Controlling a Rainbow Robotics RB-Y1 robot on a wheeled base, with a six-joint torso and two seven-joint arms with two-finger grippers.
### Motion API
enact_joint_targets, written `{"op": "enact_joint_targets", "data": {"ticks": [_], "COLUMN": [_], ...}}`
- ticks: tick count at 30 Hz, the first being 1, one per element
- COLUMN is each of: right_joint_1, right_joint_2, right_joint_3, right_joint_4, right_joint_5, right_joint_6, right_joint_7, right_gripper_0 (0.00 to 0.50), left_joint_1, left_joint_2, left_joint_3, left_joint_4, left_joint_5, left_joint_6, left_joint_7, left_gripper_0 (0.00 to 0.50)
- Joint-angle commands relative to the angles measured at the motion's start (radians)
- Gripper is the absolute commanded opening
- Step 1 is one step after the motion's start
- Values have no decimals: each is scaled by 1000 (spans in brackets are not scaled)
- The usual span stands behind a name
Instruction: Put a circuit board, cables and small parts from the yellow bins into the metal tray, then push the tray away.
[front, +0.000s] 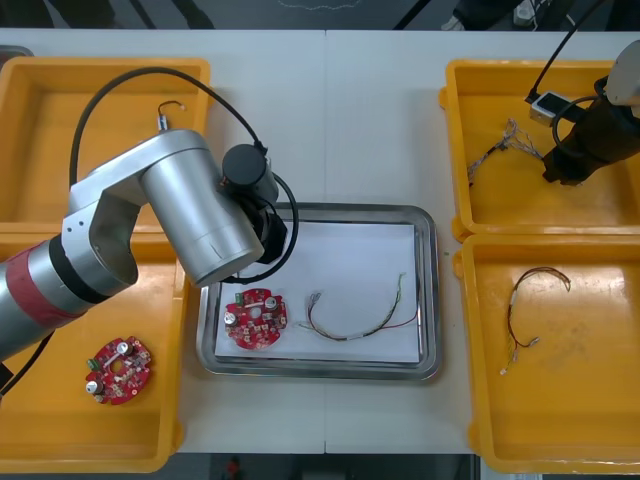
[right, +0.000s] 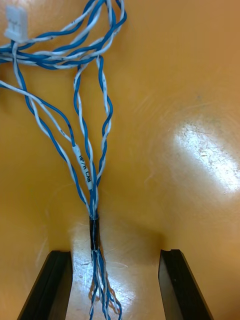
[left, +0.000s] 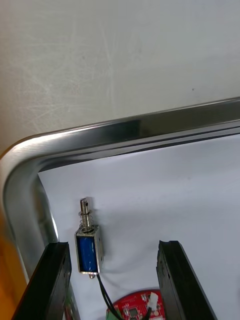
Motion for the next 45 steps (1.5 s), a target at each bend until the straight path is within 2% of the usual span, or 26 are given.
{"op": "enact_joint_targets", "data": {"ticks": [1, 7, 8, 11, 12, 17, 23, 31, 45], "right_joint_1": [34, 42, 47, 53, 53, 54, 53, 53, 54], "right_joint_2": [23, 25, 25, 25, 25, 23, 15, 6, 14], "right_joint_3": [-26, -26, -26, -26, -26, -26, -26, -26, -94], "right_joint_4": [-11, -11, -11, -11, -11, -11, -43, -235, -645], "right_joint_5": [-24, -58, -63, -66, -66, -53, -38, 11, 68], "right_joint_6": [-17, -17, -17, -20, -22, -22, -3, 187, 624], "right_joint_7": [3, -4, -6, -4, -6, 0, 13, 13, -3], "right_gripper_0": [500, 500, 352, 74, 10, 0, 0, 0, 0], "left_joint_1": [8, 8, 8, 8, 8, 8, 8, 8, 3], "left_joint_2": [12, 47, 55, 73, 79, 127, 154, 167, 180], "left_joint_3": [114, 249, 286, 379, 396, 526, 609, 665, 666], "left_joint_4": [-110, -164, -170, -170, -170, -139, -58, 86, 324], "left_joint_5": [33, 137, 162, 231, 243, 340, 380, 349, 298], "left_joint_6": [71, 131, 146, 177, 185, 223, 226, 200, 19], "left_joint_7": [71, 1, -27, -104, -119, -265, -427, -671, -1019], "left_gripper_0": [500, 500, 500, 500, 500, 500, 500, 500, 500]}}
